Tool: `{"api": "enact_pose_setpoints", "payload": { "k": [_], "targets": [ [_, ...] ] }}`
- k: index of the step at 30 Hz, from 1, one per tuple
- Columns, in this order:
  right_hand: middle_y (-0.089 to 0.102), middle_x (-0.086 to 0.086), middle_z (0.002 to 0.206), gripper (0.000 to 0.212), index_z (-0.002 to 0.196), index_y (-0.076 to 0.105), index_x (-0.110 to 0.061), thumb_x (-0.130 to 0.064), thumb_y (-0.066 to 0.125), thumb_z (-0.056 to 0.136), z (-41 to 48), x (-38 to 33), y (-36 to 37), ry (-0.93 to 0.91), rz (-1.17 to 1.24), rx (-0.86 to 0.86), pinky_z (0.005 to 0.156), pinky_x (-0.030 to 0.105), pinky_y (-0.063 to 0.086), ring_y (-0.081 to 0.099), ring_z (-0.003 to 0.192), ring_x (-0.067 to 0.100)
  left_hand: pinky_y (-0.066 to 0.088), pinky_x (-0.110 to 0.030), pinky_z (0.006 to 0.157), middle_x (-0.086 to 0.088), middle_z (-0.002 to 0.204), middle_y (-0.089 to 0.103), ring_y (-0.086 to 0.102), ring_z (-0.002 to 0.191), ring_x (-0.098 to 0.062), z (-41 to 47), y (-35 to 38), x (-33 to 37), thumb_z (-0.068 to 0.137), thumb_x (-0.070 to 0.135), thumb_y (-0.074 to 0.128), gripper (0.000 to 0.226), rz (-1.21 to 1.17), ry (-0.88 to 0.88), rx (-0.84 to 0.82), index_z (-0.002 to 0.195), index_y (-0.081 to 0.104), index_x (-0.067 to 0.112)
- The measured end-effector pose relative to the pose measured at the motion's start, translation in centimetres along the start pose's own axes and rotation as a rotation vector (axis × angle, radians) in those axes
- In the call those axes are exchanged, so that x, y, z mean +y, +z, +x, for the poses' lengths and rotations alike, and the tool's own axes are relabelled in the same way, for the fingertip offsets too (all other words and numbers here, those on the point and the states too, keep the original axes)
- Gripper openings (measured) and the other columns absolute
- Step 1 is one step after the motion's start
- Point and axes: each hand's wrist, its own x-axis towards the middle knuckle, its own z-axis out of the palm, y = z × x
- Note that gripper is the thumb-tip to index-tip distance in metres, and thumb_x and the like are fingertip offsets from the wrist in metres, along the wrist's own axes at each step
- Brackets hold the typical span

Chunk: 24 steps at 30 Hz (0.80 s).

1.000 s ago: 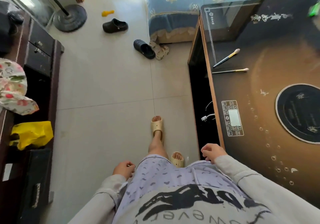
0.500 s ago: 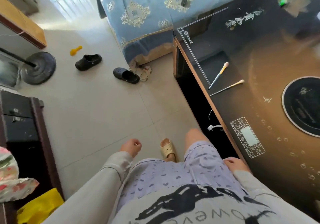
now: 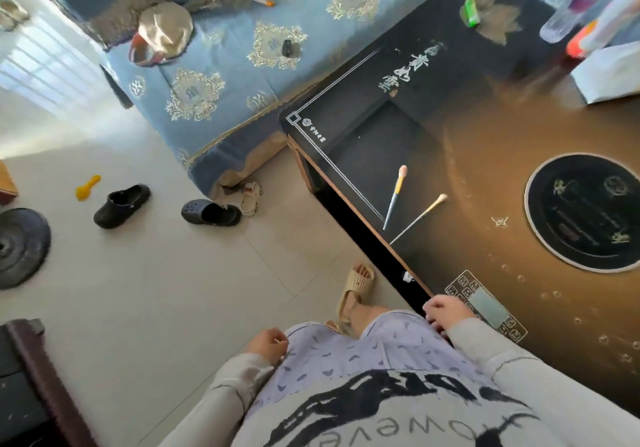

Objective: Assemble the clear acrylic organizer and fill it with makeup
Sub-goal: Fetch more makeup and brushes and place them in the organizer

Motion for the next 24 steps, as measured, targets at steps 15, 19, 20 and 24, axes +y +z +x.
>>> {"api": "enact_pose_setpoints", "payload": {
  "k": [15, 19, 20, 24],
  "targets": [
    [0.049, 0.005, 0.056, 0.031, 0.059, 0.051, -0.015, -0.001, 0.043, 0.085, 1.6, -2.4, -0.6, 0.153, 0.35, 0.028, 0.036, 0.018, 0.028, 0.04, 0.045, 0.015, 0.05, -0.033, 0.074, -0.02, 0.086, 0.068, 0.061, 0.08, -0.031, 5.8, -7.4, 13.6, 0.088, 0.003, 0.045, 0.022, 0.332, 0.167, -0.001, 0.077, 0.063, 0.01],
    [0.055, 0.006, 0.062, 0.02, 0.1, 0.06, -0.009, -0.003, 0.048, 0.085, 1.9, -4.2, -0.8, 0.243, 0.494, 0.137, 0.051, 0.023, 0.033, 0.049, 0.057, 0.021, 0.049, -0.031, 0.087, -0.014, 0.115, 0.066, 0.061, 0.104, -0.03, 6.3, -7.1, 20.4, 0.089, 0.018, 0.043, 0.028, 0.71, 0.356, 0.01, 0.107, 0.063, 0.01],
    [0.061, 0.01, 0.075, 0.028, 0.112, 0.057, -0.008, -0.004, 0.051, 0.085, 2.2, -4.9, -1.1, 0.241, 0.536, 0.154, 0.059, 0.026, 0.04, 0.054, 0.07, 0.025, 0.049, -0.032, 0.087, -0.014, 0.114, 0.065, 0.061, 0.104, -0.031, 6.6, -6.8, 22.4, 0.09, 0.019, 0.042, 0.028, 0.744, 0.404, 0.005, 0.107, 0.062, 0.01],
    [0.055, 0.019, 0.122, 0.068, 0.137, 0.035, -0.014, -0.014, 0.07, 0.079, 4.1, -8.2, -2.7, 0.149, 0.552, 0.276, 0.095, 0.036, 0.043, 0.054, 0.113, 0.032, 0.046, -0.036, 0.088, -0.014, 0.118, 0.059, 0.056, 0.111, -0.031, 8.1, -5.3, 29.0, 0.089, 0.031, 0.048, 0.032, 0.789, 0.536, 0.034, 0.112, 0.054, 0.01]
  ]
}}
